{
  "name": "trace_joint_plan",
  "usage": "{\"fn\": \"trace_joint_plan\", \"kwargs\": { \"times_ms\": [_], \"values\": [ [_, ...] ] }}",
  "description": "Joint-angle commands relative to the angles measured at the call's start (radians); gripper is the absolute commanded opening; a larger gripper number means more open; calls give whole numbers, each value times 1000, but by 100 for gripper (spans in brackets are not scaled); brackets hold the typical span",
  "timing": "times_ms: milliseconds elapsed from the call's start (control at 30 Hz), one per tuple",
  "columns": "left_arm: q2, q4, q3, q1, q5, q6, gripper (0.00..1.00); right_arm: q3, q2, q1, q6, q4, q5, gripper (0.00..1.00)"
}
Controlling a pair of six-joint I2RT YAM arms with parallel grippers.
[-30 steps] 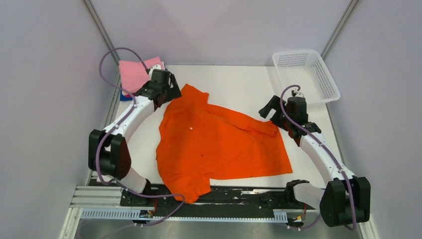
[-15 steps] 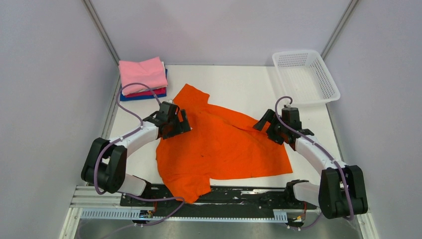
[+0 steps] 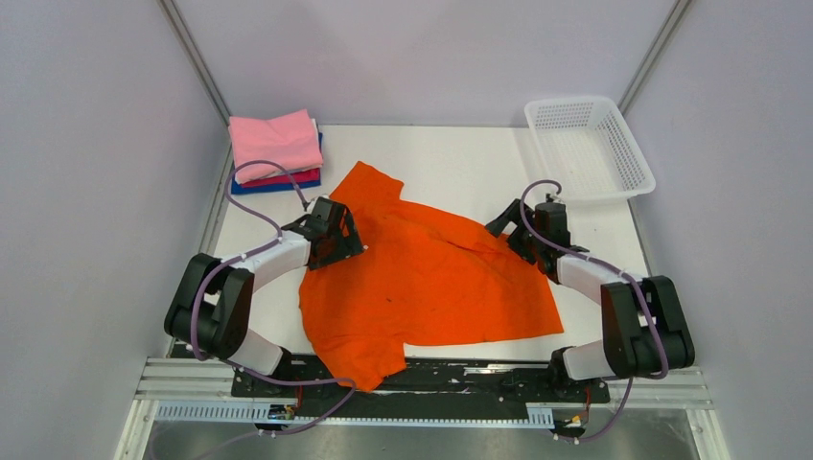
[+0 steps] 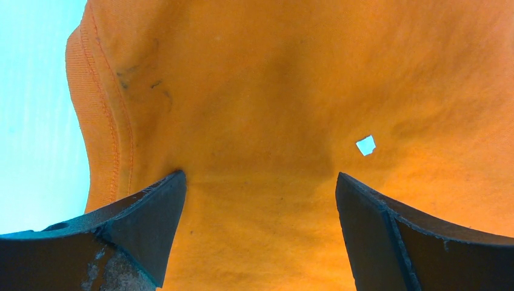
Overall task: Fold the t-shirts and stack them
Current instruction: Flatten out the tshirt
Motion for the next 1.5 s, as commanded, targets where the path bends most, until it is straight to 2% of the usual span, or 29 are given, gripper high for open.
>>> {"fn": "trace_joint_plan", "kwargs": {
  "times_ms": [0, 200, 300, 400, 533, 633, 733, 833, 933, 1067, 1167, 1233, 1467],
  "values": [
    [7, -43, 26, 5, -68, -3, 100, 76, 34, 13, -11, 107, 6, 100],
    [-11, -62, 32, 6, -98, 7, 100, 126, -60, 85, -228, -135, 178, 100],
    [-11, -87, 40, 9, -147, 6, 100, 159, -109, 85, -410, -269, 157, 100],
    [-9, -108, 59, 21, -176, 7, 100, 234, -75, 87, -685, -467, 3, 99],
    [-19, -114, 71, 29, -182, 18, 100, 324, 55, 105, -840, -577, 85, 93],
    [-32, -117, 66, 29, -188, 20, 100, 379, 131, 105, -891, -626, 196, 87],
    [-49, -121, 58, 30, -203, 18, 100, 404, 173, 105, -900, -648, 181, 78],
    [-59, -123, 51, 30, -215, 17, 100, 416, 200, 108, -897, -653, 194, 54],
    [-63, -118, 49, 30, -209, 20, 100, 422, 223, 109, -884, -647, 251, 45],
    [-59, -110, 46, 30, -205, 20, 100, 436, 237, 117, -886, -628, 305, 23],
    [-53, -97, 42, 31, -185, 25, 100, 446, 230, 131, -904, -612, 326, 12],
    [-45, -85, 39, 31, -173, 28, 100, 455, 224, 144, -925, -610, 342, 11],
    [-3, -89, 61, 30, -131, 28, 100, 467, 221, 162, -958, -628, 335, 14]
  ]
}}
